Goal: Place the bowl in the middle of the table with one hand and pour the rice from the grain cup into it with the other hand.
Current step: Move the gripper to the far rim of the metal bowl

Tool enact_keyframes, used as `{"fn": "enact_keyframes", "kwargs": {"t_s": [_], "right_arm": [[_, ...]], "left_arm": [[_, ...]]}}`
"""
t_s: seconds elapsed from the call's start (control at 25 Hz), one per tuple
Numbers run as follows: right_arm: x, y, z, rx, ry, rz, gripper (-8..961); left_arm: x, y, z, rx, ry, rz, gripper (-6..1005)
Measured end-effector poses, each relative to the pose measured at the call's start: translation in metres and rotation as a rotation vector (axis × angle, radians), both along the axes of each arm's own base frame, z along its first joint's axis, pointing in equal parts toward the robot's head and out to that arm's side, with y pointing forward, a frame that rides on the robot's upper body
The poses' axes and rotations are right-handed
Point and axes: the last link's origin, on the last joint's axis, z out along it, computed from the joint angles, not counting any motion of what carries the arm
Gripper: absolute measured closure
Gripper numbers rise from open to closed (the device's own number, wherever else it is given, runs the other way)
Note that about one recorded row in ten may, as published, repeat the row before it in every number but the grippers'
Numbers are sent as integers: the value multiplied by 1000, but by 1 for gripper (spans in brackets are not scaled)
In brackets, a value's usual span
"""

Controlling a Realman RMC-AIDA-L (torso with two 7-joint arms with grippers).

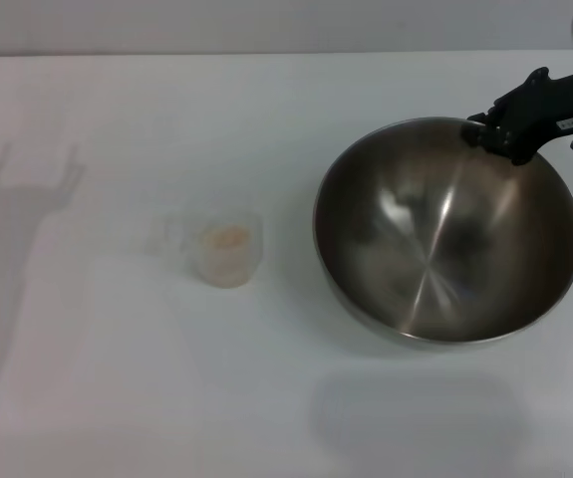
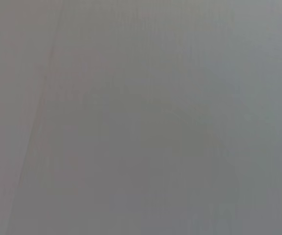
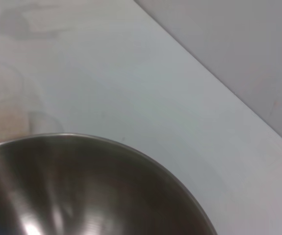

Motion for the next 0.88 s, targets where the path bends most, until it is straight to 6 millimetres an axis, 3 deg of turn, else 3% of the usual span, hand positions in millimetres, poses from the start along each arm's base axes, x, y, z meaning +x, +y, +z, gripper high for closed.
{"fn": "enact_keyframes", "kwargs": {"t_s": [0.56,0.88], "right_arm": [[-5,-5,2,16,144,-86,923],[-4,-9,12,29,228,-112,925]], "left_arm": [[3,4,-1,-4,6,-8,191],[2,4,0,0,4,-4,192]]}}
